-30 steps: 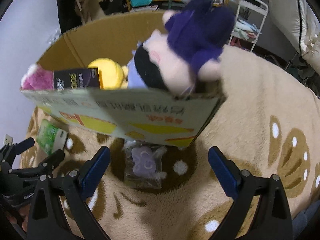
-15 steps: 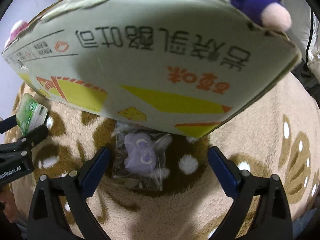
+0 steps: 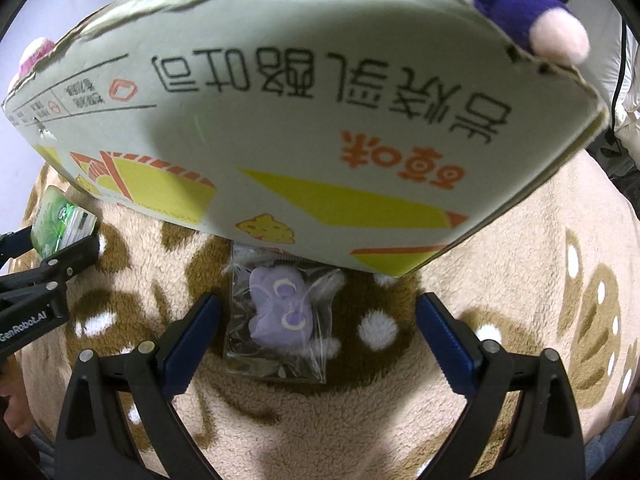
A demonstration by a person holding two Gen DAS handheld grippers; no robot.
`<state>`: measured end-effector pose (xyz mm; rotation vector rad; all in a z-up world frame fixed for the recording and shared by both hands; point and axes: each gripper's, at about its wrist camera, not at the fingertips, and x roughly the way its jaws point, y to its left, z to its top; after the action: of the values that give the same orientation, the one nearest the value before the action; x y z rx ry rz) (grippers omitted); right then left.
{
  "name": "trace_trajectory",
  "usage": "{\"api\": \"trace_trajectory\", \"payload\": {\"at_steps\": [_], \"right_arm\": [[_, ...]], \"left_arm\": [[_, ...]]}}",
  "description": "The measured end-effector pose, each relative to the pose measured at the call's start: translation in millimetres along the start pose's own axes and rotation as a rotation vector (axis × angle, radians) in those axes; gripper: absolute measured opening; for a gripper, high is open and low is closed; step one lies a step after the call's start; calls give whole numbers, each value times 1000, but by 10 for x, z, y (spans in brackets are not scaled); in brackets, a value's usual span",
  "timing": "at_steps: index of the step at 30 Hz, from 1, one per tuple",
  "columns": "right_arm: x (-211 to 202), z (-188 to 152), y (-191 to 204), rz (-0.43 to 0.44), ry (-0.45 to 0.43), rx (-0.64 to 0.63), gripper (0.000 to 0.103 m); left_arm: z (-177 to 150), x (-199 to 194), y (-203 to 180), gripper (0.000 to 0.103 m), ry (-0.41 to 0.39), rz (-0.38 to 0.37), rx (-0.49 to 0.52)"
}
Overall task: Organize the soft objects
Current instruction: 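Close the left tool on the green packet while the right tool grips the clear bag, then lift the green packet and clear bag with both tools over the box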
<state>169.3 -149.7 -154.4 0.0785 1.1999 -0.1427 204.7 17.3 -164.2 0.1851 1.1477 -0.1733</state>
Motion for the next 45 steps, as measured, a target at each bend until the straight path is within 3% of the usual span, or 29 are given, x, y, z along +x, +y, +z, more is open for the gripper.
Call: {"api": "trace_trajectory", "payload": {"at_steps": [11,16,25,36,45], "right_arm": [[60,-34,65,-4,3,0,96],[52,-20,-10,-29,16,23,76],[-2,-73,-113,-55,13,29,50],[-182,-268,-172,-40,37,66,46],[-617,-432,-305,21,-42,89,46]], "left_arm": [[-57,-26,-68,79,-4,15,-4],[-95,-74,-127,79,-4,33,6],[-208,-213,-280,78,-19,48,55],[-425,-586,-283,78,-74,58,62],[-519,-922,-253,78,-127,53,49]]}}
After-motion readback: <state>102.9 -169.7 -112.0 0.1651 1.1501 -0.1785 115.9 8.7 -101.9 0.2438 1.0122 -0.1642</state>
